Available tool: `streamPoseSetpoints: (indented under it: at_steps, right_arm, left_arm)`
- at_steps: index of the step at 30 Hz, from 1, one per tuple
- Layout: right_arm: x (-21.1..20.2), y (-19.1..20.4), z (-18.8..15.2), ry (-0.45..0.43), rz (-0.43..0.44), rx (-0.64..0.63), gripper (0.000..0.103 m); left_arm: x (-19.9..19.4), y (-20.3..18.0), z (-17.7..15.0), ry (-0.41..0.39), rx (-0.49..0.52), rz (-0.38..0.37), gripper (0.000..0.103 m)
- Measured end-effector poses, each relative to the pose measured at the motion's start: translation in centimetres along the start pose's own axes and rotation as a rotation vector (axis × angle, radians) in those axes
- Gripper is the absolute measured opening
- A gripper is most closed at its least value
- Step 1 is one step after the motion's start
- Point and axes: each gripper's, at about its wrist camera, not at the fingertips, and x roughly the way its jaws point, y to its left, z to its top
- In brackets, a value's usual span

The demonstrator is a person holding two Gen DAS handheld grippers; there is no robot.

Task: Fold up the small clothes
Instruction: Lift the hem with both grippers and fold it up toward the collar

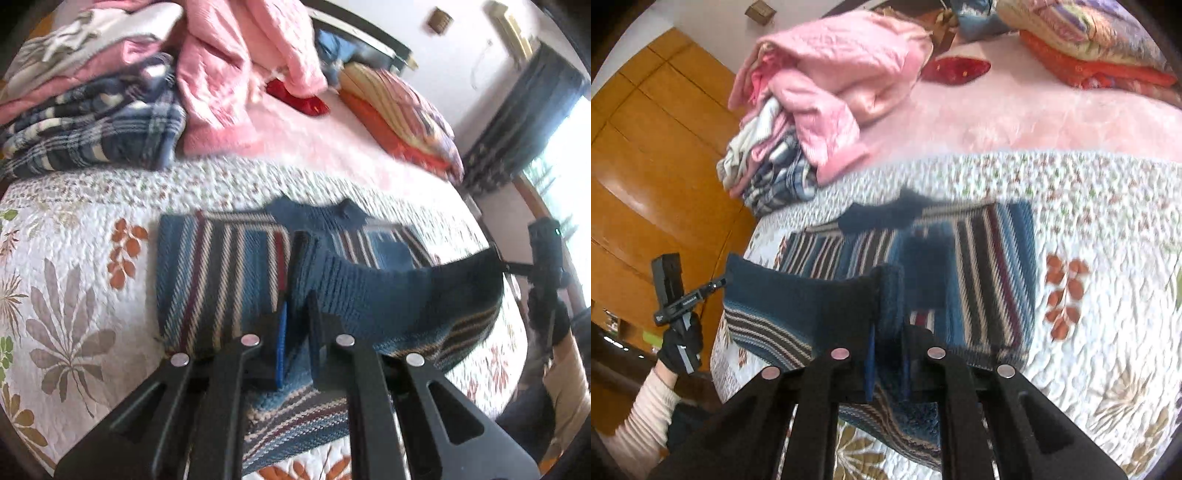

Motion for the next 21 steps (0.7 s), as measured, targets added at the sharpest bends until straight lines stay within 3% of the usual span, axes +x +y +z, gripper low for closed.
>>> streamPoseSetpoints:
  at_steps: [12, 15, 21]
  right_arm:
    - [4.1, -1.5, 9.9, -0.028, -0.116, 0.023, 0.01]
    - [5.8, -2.3, 11.7, -0.02, -0.147, 0.034, 0.01]
    - [10.8, -5.1, 13.1, 0.037, -0.204, 0.085, 0.01]
  left_arm:
    - [3.5, 2.6, 6.8, -0.111, -0.084, 0.074, 0.008]
    - [6.4, 3.1, 8.1, -0.087, -0.062, 0.141, 0.008]
    - [12.2, 4.6, 8.1, -0.009, -0.074, 0.206, 0.008]
